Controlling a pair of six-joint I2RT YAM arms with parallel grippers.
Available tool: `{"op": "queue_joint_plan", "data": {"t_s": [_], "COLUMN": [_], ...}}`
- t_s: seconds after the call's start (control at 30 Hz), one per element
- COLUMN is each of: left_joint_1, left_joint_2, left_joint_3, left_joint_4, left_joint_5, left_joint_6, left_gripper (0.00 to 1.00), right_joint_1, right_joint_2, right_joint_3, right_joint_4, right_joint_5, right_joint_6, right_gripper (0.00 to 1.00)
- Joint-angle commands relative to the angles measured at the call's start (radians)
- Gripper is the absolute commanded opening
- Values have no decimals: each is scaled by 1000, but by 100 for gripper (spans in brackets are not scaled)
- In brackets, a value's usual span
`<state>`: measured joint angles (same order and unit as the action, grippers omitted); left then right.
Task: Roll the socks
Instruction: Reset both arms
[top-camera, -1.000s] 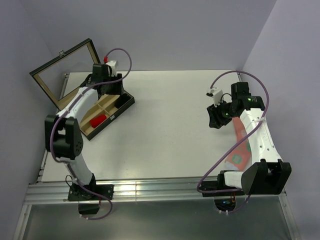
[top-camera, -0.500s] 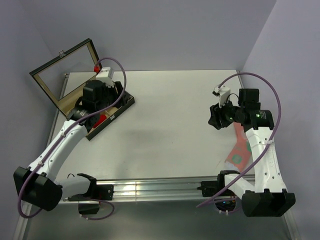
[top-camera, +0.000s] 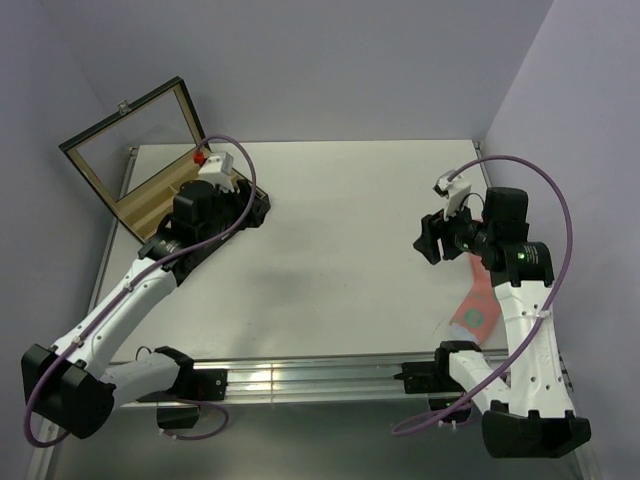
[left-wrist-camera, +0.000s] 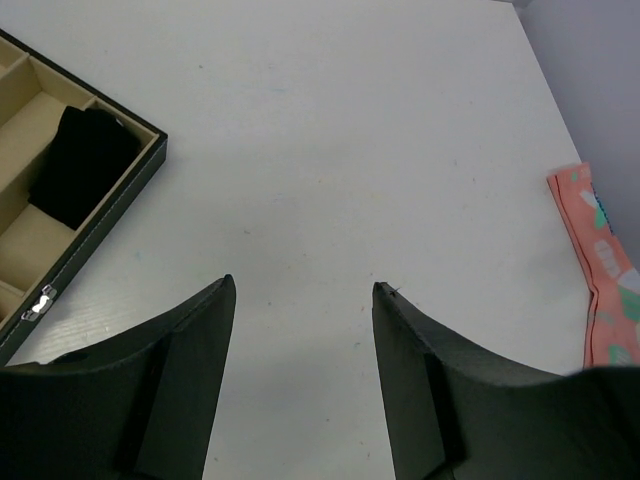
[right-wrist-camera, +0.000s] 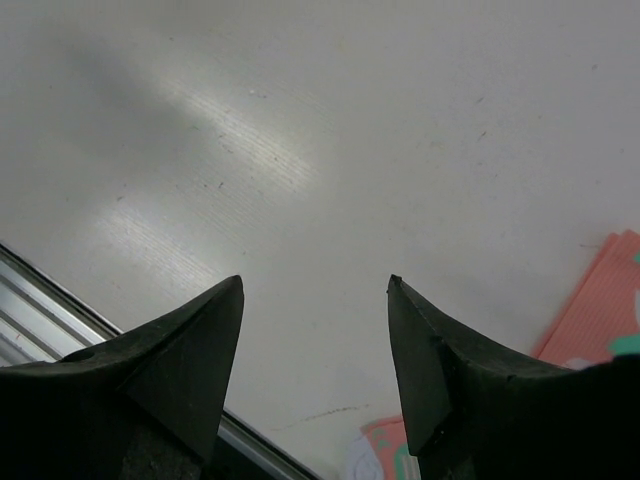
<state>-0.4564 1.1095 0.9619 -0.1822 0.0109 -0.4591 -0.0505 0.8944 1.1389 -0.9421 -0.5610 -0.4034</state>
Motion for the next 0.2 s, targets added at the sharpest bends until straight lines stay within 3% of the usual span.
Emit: {"op": "queue_joint_plan", "data": {"t_s": [0.0,0.17], "left_joint_1": [-21,-31], "left_joint_2": [-13,-8], "left_joint_3": [12,18], "left_joint_4": [40,36], "left_joint_5": [-6,-6], "left_joint_6": [-4,5], "left_gripper": [62,62], "right_joint_1": [-6,-6], "right_joint_2": [-26,-23], "right_joint_3": [-19,-14], "right_joint_4": [74,83], "right_joint_5": [-4,-7], "right_joint_6": [38,51], "right_gripper": [67,71]}}
